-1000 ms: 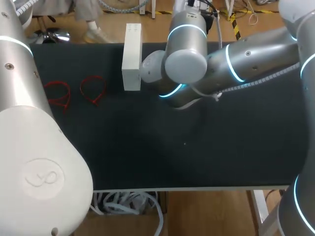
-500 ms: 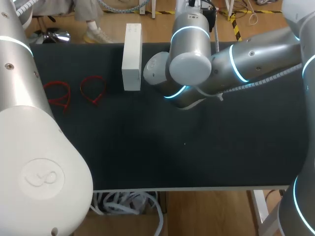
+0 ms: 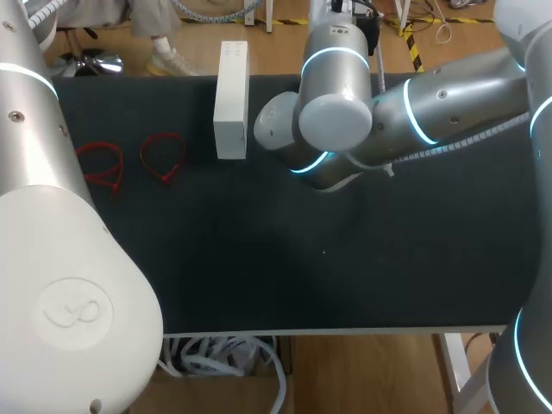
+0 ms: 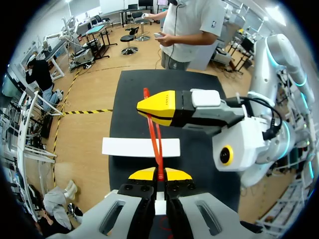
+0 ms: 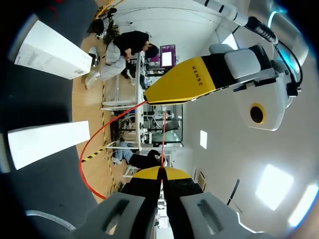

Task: Grab the tape and strap the tape.

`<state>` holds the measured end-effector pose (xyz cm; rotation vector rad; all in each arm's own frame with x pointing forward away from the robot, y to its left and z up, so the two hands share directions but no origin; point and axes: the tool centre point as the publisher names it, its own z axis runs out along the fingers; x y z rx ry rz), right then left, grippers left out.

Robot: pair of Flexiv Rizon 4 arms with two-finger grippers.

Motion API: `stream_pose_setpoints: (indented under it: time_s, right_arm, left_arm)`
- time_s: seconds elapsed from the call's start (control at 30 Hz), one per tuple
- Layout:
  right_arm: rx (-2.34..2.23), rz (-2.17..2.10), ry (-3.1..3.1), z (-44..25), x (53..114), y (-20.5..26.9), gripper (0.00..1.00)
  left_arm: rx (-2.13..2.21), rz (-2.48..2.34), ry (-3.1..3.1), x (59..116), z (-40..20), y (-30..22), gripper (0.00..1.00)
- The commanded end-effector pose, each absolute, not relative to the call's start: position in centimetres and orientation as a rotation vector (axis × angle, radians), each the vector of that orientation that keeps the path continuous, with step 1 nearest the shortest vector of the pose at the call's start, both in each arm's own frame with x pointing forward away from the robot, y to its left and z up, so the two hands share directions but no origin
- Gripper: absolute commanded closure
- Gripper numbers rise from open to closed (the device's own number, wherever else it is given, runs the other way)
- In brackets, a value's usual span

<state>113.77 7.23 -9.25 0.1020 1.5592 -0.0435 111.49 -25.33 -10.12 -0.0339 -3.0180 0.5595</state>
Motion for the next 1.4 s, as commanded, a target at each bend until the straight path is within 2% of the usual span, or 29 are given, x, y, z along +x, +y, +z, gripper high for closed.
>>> stream_pose_setpoints:
  time_s: [0.03,1.4]
  right_arm:
    - [0.099,-0.043,1.566,-8.9,113.7,7.2,1.0]
    - [0.051,-0.04,1.597,-9.4,113.8,8.2,1.0]
  left_arm:
    - [-0.034,0.552,-3.016,111.6,-10.0,-25.4,1.0]
    - [-0.034,0.552,-3.016,111.6,-10.0,-25.4,1.0]
